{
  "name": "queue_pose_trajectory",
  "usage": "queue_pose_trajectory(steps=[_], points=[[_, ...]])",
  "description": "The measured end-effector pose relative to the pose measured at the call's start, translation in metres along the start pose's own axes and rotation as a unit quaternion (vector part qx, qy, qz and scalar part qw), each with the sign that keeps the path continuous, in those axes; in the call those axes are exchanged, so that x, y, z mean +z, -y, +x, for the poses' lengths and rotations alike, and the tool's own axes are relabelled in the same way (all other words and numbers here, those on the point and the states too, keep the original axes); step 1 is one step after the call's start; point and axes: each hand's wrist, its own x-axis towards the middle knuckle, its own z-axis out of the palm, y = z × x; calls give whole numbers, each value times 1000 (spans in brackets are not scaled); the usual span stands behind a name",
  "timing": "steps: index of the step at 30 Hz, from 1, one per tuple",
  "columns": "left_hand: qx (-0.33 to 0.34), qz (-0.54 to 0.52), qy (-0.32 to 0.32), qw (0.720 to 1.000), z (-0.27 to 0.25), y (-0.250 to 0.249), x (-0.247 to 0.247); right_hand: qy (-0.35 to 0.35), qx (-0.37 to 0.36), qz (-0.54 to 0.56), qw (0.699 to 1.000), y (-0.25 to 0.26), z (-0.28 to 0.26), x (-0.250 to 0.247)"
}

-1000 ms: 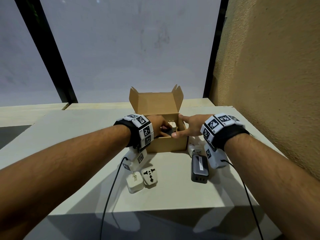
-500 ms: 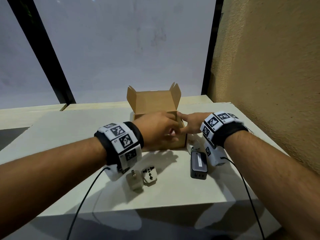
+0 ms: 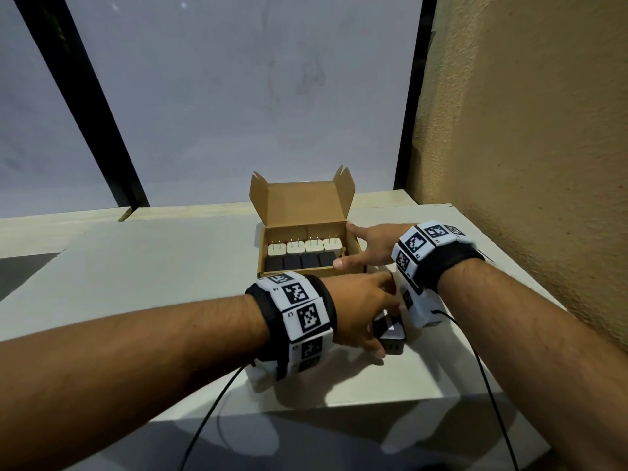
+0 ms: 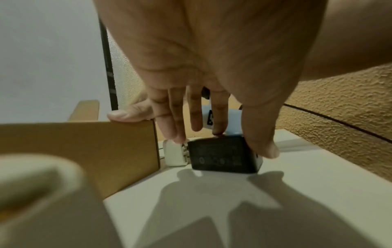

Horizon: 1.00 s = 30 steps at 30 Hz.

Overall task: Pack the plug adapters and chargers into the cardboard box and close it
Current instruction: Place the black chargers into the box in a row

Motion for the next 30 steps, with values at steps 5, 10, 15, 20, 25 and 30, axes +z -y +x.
queue_pose_trajectory(steps=[5, 10, 15, 20, 25, 30], points=[[-20, -35, -12, 999, 1, 3, 1, -3, -4, -7, 1000, 0, -2, 0], [-51, -42, 19, 998, 3, 6, -1, 3, 0, 1, 1000, 0, -1, 0], [-61, -57, 8, 996, -6, 20, -17, -14, 1, -2, 1000, 0, 1, 2], [-85, -78, -41, 993, -19, 43, -37, -32, -28, -7, 999, -3, 2, 2], [-121, -118, -111, 979, -21, 65, -53, -45, -44, 2, 998, -4, 2, 5], [-194, -150, -202, 948, 0, 90, -57, -26, -28, 38, 999, -6, 3, 7]])
